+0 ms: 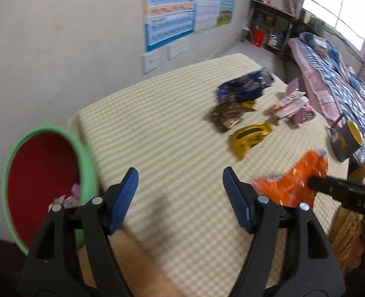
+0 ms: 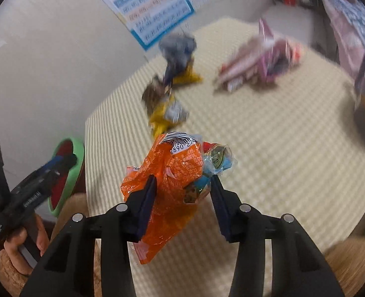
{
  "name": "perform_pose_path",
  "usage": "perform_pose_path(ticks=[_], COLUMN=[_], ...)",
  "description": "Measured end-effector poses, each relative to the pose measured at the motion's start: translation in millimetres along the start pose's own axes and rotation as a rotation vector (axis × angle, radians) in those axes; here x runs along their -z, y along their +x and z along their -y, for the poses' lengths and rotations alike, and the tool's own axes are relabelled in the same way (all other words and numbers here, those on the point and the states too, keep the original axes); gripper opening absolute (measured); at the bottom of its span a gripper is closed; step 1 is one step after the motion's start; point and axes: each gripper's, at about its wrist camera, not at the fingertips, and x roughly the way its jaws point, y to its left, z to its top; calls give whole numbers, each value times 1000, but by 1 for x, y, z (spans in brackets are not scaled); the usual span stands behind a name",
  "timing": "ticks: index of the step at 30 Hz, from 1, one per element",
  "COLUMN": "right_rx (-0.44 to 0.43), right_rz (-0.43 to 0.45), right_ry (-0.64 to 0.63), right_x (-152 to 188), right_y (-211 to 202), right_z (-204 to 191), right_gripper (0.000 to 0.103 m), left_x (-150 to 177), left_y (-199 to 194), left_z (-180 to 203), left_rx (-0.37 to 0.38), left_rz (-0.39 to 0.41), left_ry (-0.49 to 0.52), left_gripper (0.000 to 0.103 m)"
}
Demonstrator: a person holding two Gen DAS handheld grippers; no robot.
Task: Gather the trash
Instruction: 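Grasp the yellow snack bar wrapper with the left tool while the right tool grasps the orange bag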
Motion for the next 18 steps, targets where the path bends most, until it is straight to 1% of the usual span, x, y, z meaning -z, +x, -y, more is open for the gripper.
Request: perform_pose_path(ticks=[1, 3, 4, 5, 6, 8, 11, 13, 15, 18], right_rx=[-12, -68, -109, -133, -152, -162, -196, -225, -242, -251], right_rz=[-1, -9, -23, -36, -51, -59, -73, -79, -85, -95], right_ry=[-5, 0, 10, 14, 11, 27, 104, 144, 158, 149], right_x=[-1, 2, 6, 9, 11, 15, 18, 19, 19, 19], right_y=[-1, -1, 1, 3, 6, 7, 8, 8, 7, 5], right_z=[3, 11, 16, 18, 20, 24, 43, 51, 56, 54], right_gripper=[43, 43, 44, 44, 44, 44, 44, 44, 45, 45], left_x=[-5, -13, -17, -21, -27, -32, -38, -40, -40, -40], left_y=[6, 16, 22, 28, 38, 49, 71, 82, 91, 107], left_z=[8, 21, 28, 33, 41, 50, 67, 79, 91, 101], left_rx=[11, 32, 40, 42, 48, 64, 80, 97, 108, 116], left_rz=[-1, -5, -7, -12, -25, -42, -86, -107, -119, -153], left_ry=[15, 42, 58, 72, 89, 104, 139, 170, 207, 228], left_gripper=[67, 67, 67, 67, 64, 60, 56, 56, 56, 55])
